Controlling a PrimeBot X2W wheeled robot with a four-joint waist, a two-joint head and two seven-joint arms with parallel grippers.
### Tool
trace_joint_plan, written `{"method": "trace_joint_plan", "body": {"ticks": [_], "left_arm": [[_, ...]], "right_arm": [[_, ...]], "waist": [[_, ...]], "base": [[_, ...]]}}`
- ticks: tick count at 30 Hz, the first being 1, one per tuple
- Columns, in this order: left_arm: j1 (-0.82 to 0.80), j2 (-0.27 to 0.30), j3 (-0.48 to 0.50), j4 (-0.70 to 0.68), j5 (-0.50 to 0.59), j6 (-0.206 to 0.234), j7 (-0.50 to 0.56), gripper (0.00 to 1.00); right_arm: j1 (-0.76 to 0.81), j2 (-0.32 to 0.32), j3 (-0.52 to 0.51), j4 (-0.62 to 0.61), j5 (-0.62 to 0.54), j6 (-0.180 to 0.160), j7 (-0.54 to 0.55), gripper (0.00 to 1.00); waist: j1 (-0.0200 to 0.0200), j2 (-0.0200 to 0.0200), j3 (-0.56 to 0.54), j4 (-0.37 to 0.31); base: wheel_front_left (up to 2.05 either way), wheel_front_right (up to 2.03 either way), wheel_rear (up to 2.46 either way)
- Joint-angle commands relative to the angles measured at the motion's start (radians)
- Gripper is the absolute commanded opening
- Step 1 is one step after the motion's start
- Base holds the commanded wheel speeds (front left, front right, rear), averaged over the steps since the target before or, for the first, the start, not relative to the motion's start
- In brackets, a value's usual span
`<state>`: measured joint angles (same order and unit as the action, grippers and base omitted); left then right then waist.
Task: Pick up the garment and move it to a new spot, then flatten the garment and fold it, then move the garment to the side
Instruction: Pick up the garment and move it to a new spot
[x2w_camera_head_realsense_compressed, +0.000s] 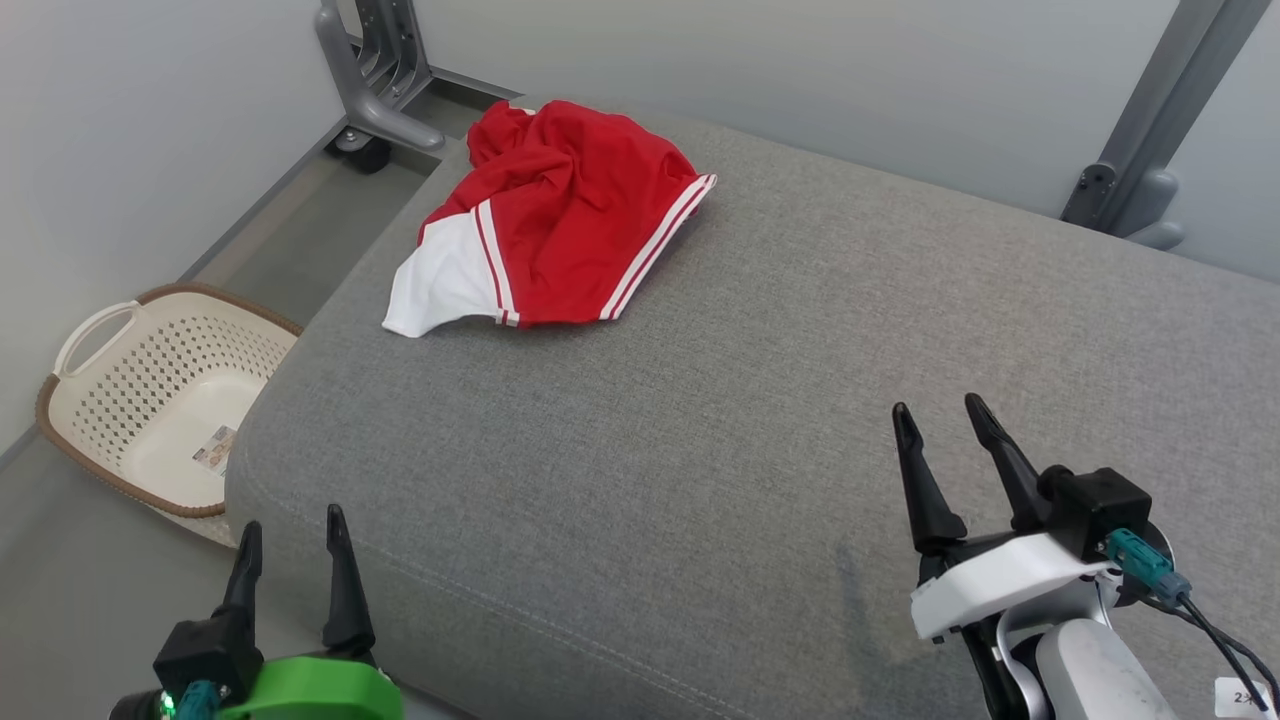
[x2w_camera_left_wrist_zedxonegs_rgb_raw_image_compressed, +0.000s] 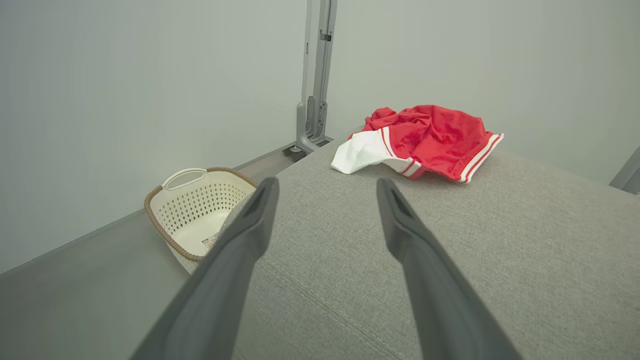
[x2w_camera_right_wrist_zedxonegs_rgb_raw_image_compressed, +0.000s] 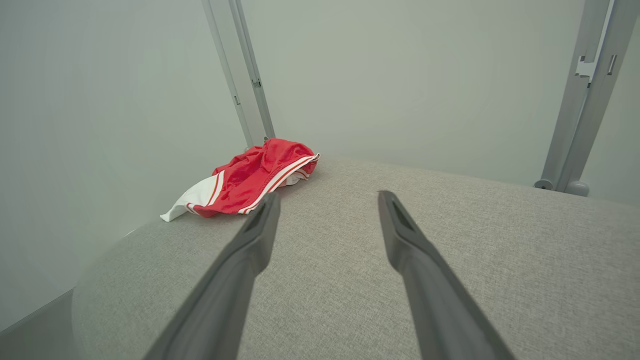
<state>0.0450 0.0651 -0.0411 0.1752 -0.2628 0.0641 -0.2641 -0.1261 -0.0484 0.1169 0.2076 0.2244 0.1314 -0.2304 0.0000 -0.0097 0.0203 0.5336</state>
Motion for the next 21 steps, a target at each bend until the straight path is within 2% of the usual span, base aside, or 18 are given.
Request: {"method": "trace_joint_plan", "body": {"ticks": [1,6,13,21], "left_arm": [[-0.031,0.01,-0.005,0.006,0.007,-0.01,0.003,1.0],[-0.14,0.065,-0.032,0.034,0.032,-0.052,0.039,1.0],[-0.397,0.216,-0.064,0.11,0.079,-0.142,0.135,1.0],[-0.65,0.292,-0.137,0.275,0.047,-0.188,0.232,1.0]], "right_arm": [[0.012,-0.004,-0.009,-0.008,-0.012,-0.001,-0.002,1.0],[0.018,-0.003,-0.044,-0.047,-0.034,-0.001,0.012,1.0],[-0.027,-0.004,-0.038,-0.117,-0.087,-0.001,0.069,1.0],[-0.071,-0.004,-0.042,-0.175,-0.135,-0.001,0.111,1.0]], "waist": [[0.0,0.0097,0.008,-0.001],[0.0,0.0097,0.048,-0.01],[0.0,0.0097,0.168,-0.098],[0.0,0.0097,0.287,-0.194]], "base": [[0.0,0.0,0.0],[0.0,0.0,0.0],[0.0,0.0,0.0],[0.0,0.0,0.0]]}}
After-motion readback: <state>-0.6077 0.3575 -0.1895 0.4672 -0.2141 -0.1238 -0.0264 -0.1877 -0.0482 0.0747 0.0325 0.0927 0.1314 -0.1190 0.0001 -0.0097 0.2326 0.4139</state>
